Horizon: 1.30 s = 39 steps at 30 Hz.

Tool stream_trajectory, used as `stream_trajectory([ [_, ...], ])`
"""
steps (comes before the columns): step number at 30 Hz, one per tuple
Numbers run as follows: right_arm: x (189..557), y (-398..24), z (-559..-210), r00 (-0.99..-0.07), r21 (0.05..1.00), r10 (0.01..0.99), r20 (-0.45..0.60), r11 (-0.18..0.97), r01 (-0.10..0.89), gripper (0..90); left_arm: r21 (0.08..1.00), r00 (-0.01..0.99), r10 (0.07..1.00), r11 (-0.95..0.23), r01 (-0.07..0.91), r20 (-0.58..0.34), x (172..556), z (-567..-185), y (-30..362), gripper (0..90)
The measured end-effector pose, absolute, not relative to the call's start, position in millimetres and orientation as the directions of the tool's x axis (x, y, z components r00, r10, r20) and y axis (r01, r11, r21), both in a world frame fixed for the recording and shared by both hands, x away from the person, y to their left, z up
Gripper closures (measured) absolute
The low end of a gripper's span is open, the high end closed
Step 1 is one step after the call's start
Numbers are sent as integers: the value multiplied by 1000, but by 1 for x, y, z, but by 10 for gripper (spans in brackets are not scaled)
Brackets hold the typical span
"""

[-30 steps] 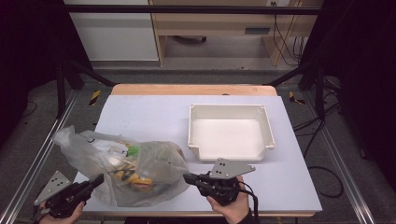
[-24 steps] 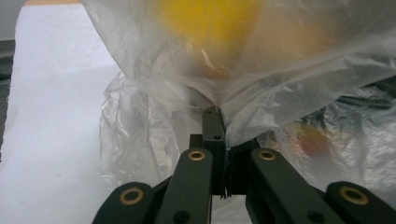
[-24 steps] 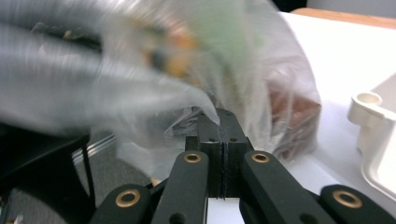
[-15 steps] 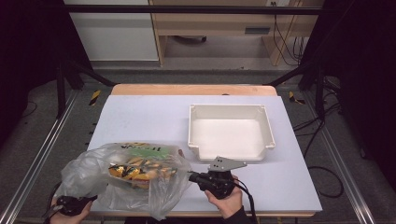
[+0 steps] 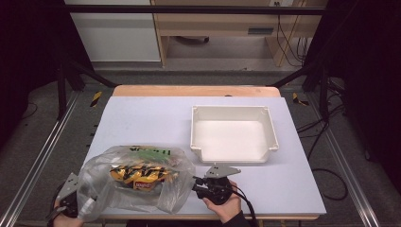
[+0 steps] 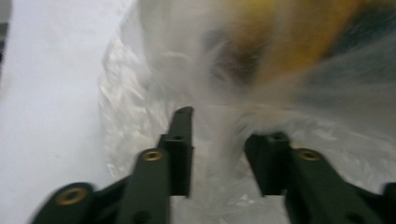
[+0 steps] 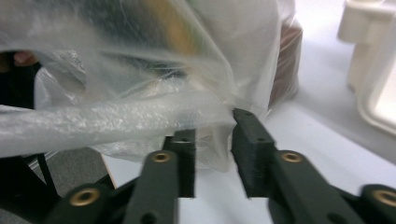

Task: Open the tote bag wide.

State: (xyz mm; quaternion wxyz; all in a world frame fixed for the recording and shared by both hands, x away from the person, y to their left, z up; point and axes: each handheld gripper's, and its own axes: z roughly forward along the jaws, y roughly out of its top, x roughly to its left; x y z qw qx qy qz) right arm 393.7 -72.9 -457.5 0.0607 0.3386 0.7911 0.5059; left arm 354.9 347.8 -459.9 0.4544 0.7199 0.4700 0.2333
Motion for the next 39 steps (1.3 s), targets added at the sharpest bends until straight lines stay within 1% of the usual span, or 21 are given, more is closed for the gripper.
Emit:
stream_trajectory([
  [2,390,-78,-453,-771,856,590,237,248,454,638,898,443,890,-105,428,-107,351,-452,353,477],
  [5,383,-87,-446,-783,875,587,205,248,415,586,921,455,881,-61,384,-132,344,-440,358,370],
  [7,377,-94,-440,-788,885,581,204,234,402,555,931,469,874,-61,360,-124,340,-434,359,322],
  [9,375,-96,-437,-789,889,580,203,229,397,541,936,470,875,-64,347,-114,338,-431,359,293],
  [10,370,-103,-429,-792,899,578,197,217,382,513,946,465,878,-45,321,-116,333,-424,362,277],
  [13,365,-108,-420,-795,910,577,187,203,362,487,955,462,879,-23,295,-121,329,-416,364,252],
  [14,362,-113,-410,-795,922,580,181,183,343,477,961,465,877,-14,275,-120,326,-411,363,238],
  [15,360,-115,-405,-796,927,580,174,175,331,475,971,474,875,-21,237,-97,321,-402,360,238],
  [17,359,-118,-395,-799,939,579,165,156,307,473,975,478,875,-30,221,-81,319,-397,358,235],
  [18,359,-120,-387,-800,946,579,158,144,291,473,981,491,869,-33,191,-67,318,-385,352,237],
  [21,359,-119,-369,-805,958,577,136,132,256,474,986,500,865,-45,158,-41,320,-375,344,280],
  [24,360,-110,-353,-819,966,563,107,136,220,473,990,498,867,-63,128,-9,323,-368,339,400],
  [25,360,-106,-349,-826,968,554,101,136,209,471,990,493,870,-76,122,6,324,-367,338,463],
  [29,363,-89,-338,-846,973,527,88,135,186,461,983,471,882,-106,148,24,325,-365,336,499],
  [30,367,-76,-335,-858,974,506,85,139,179,452,981,457,889,-109,161,24,325,-365,336,502],
  [32,368,-71,-334,-862,973,500,82,145,177,450,981,446,895,-112,160,30,325,-365,337,501],
  [33,370,-56,-334,-878,971,472,80,161,176,446,980,441,897,-115,162,32,324,-365,337,515],
  [34,370,-56,-334,-878,971,472,80,161,176,446,980,441,897,-115,162,32,324,-365,337,536],
  [36,372,-45,-335,-886,967,457,75,182,176,447,975,442,897,-111,191,16,324,-366,337,549],
  [38,375,-38,-340,-890,958,450,74,214,188,483,971,443,897,-112,213,6,322,-367,336,590],
  [39,375,-38,-343,-890,957,449,77,216,192,512,969,453,891,-114,221,1,322,-368,336,640],
])
